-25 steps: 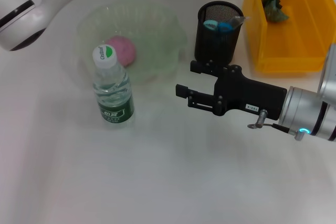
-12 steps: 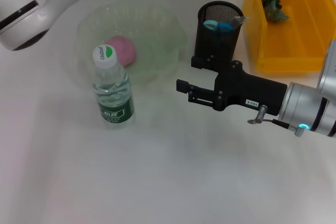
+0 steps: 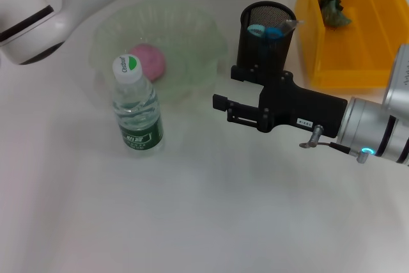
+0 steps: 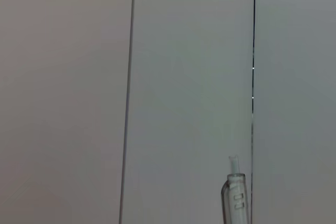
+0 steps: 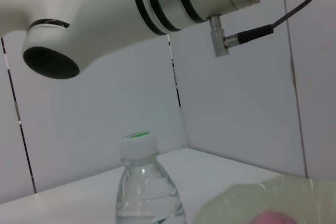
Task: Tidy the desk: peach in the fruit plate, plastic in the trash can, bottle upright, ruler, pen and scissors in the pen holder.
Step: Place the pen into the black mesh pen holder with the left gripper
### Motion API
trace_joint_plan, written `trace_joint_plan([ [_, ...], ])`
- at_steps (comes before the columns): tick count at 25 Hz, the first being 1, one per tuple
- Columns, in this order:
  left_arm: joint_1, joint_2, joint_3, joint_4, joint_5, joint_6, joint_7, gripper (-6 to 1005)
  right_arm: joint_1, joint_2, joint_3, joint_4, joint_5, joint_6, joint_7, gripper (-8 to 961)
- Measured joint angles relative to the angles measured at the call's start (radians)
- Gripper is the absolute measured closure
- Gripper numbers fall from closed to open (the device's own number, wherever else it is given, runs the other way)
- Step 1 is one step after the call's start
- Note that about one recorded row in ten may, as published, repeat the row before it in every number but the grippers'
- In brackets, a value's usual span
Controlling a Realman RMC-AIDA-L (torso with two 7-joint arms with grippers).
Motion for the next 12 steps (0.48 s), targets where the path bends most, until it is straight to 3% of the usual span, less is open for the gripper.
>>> trace_joint_plan([
  [12,0.003,0.000,0.046,0.002,0.002,-0.056,-0.020,816,-0.005,-0.005,-0.012,-0.023,-0.008,0.004,0.000,220],
])
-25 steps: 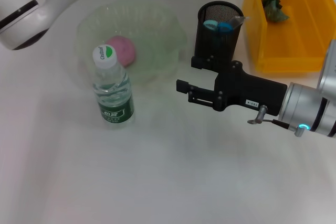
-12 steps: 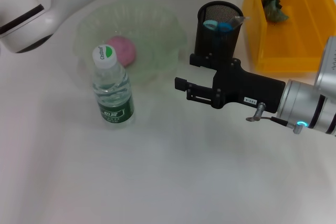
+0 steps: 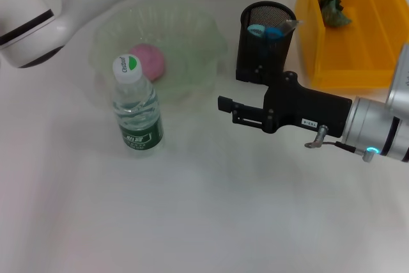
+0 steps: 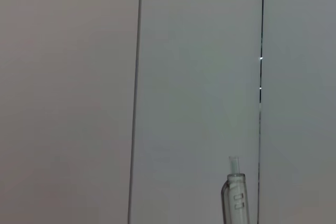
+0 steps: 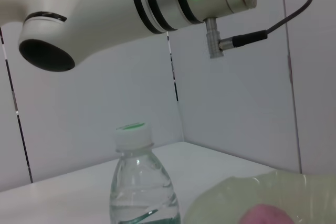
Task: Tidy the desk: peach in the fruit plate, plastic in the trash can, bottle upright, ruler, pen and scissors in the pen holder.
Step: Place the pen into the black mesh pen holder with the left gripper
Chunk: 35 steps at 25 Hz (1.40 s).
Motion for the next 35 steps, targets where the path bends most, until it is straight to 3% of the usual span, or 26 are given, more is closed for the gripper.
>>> trace_joint_plan([
  [25,-0.037,0.000,0.029,0.023,0.035,-0.078,-0.052,806,0.028,0.005,-0.025,-0.001,0.007,-0.001,0.000,220],
  [34,-0.012,0.000,0.020,0.025,0.028,-0.075,-0.049,803,0.036,0.005,-0.025,0.000,0.008,-0.008,0.000,220],
  [35,-0.012,0.000,0.020,0.025,0.028,-0.075,-0.049,753,0.038,0.005,-0.025,0.001,0.008,-0.008,0.000,220],
])
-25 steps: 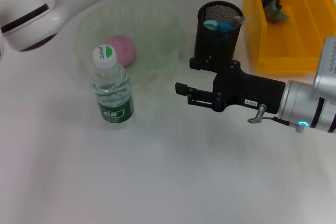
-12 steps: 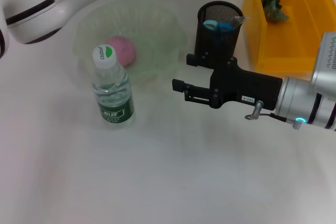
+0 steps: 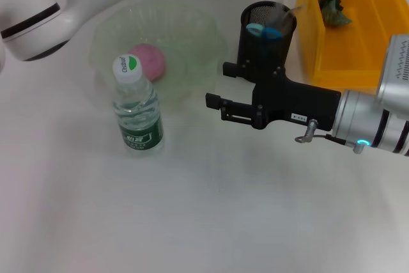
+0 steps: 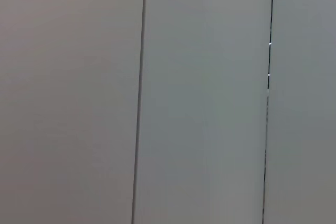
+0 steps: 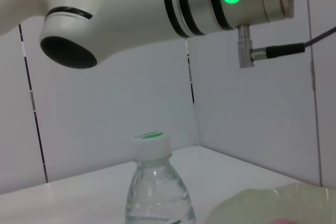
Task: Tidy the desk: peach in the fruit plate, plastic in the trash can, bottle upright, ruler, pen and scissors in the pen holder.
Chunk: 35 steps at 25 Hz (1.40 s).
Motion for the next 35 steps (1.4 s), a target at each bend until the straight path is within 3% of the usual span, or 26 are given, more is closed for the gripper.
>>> trace_joint_plan([
  [3,0.006,0.000,0.000,0.003,0.000,0.001,0.001,604,0.005,0.000,0.000,0.002,0.000,0.000,0.000,220],
  [8,0.052,0.000,0.001,0.050,0.000,0.033,-0.010,514,0.007,0.000,0.001,0.004,0.000,-0.002,0.000,220],
  [12,0.100,0.004,0.000,0.093,-0.002,0.109,-0.027,505,0.007,0.001,0.008,0.013,0.000,-0.007,0.000,220],
  [14,0.213,0.012,-0.005,0.187,-0.002,0.246,-0.051,501,0.005,0.001,0.009,0.015,0.000,-0.016,0.001,220],
  [16,0.246,0.013,-0.010,0.213,-0.001,0.280,-0.056,496,0.002,0.001,0.011,0.015,0.000,-0.031,0.006,220],
  [17,0.342,0.018,-0.033,0.275,0.004,0.378,-0.072,494,0.001,0.001,0.011,0.015,0.000,-0.041,0.008,220],
  [19,0.426,0.025,-0.070,0.309,0.014,0.479,-0.094,490,-0.002,0.001,0.013,0.015,0.000,-0.063,0.011,220],
  [22,0.478,0.032,-0.099,0.323,0.021,0.551,-0.112,483,-0.001,0.001,0.011,0.017,0.000,-0.094,0.026,220],
  [23,0.578,0.065,-0.161,0.316,0.031,0.711,-0.150,481,0.001,0.001,0.008,0.018,0.000,-0.106,0.036,220],
  [24,0.626,0.089,-0.189,0.289,0.041,0.803,-0.160,478,0.004,0.001,0.003,0.018,-0.001,-0.122,0.048,220],
  [25,0.626,0.089,-0.189,0.289,0.041,0.803,-0.160,476,0.008,0.000,-0.004,0.018,-0.003,-0.135,0.056,220],
  [26,0.651,0.105,-0.208,0.268,0.055,0.862,-0.165,474,0.013,0.000,-0.016,0.015,-0.006,-0.151,0.073,220],
  [28,0.651,0.105,-0.208,0.268,0.055,0.862,-0.165,469,0.025,-0.003,-0.061,-0.002,-0.008,-0.189,0.111,220],
  [29,0.684,0.129,-0.240,0.228,0.081,0.940,-0.168,467,0.028,-0.003,-0.090,-0.018,-0.009,-0.213,0.132,220],
  [30,0.752,0.195,-0.333,0.079,0.246,1.132,-0.138,465,0.031,-0.004,-0.122,-0.037,-0.009,-0.239,0.159,220],
  [33,0.804,0.232,-0.383,-0.006,0.426,1.221,-0.072,458,0.033,-0.005,-0.219,-0.111,-0.009,-0.316,0.230,220],
  [35,0.820,0.237,-0.388,-0.021,0.467,1.230,-0.057,454,0.031,-0.005,-0.267,-0.150,-0.009,-0.358,0.256,220],
])
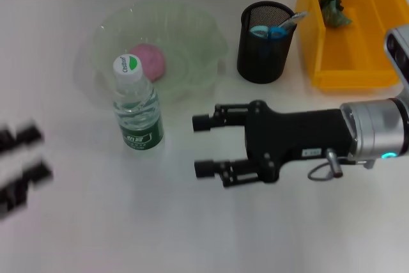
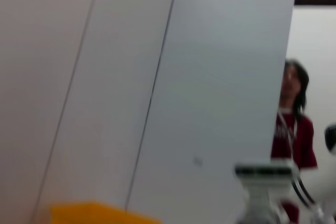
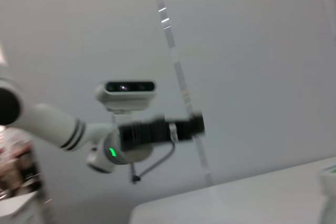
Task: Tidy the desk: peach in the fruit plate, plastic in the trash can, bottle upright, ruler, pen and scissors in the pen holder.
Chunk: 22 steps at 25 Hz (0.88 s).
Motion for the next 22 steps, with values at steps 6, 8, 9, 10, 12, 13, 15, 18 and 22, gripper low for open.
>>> trace_joint_plan([
  [6,0.112,-0.005,-0.022,-0.029,0.182,-0.005,0.088,407,-0.008,-0.001,-0.086,-0.028,0.000,-0.066,0.015,220],
  [8,0.122,-0.007,-0.031,-0.035,0.206,-0.006,0.097,370,-0.008,0.000,-0.103,-0.029,0.001,-0.069,0.015,220],
  [9,0.122,-0.007,-0.031,-0.035,0.206,-0.006,0.097,351,-0.008,0.002,-0.110,-0.028,0.002,-0.070,0.015,220],
  [10,0.122,-0.007,-0.031,-0.035,0.206,-0.006,0.097,332,-0.008,0.003,-0.116,-0.026,0.003,-0.071,0.015,220],
  [12,0.131,-0.024,-0.042,-0.043,0.305,-0.008,0.117,285,-0.006,0.005,-0.121,-0.021,0.003,-0.071,0.015,220],
  [13,0.131,-0.024,-0.042,-0.043,0.305,-0.008,0.117,257,-0.006,0.005,-0.122,-0.019,0.002,-0.071,0.015,220],
  [15,0.130,-0.027,-0.042,-0.043,0.321,-0.010,0.117,201,-0.006,0.005,-0.130,-0.017,0.002,-0.072,0.015,220],
  [18,0.136,-0.032,-0.046,-0.048,0.329,-0.011,0.131,201,-0.008,0.005,-0.153,-0.016,0.004,-0.072,0.016,220],
  [22,0.139,-0.039,-0.081,-0.069,0.330,-0.005,0.148,201,-0.008,0.005,-0.161,-0.016,0.005,-0.072,0.016,220],
])
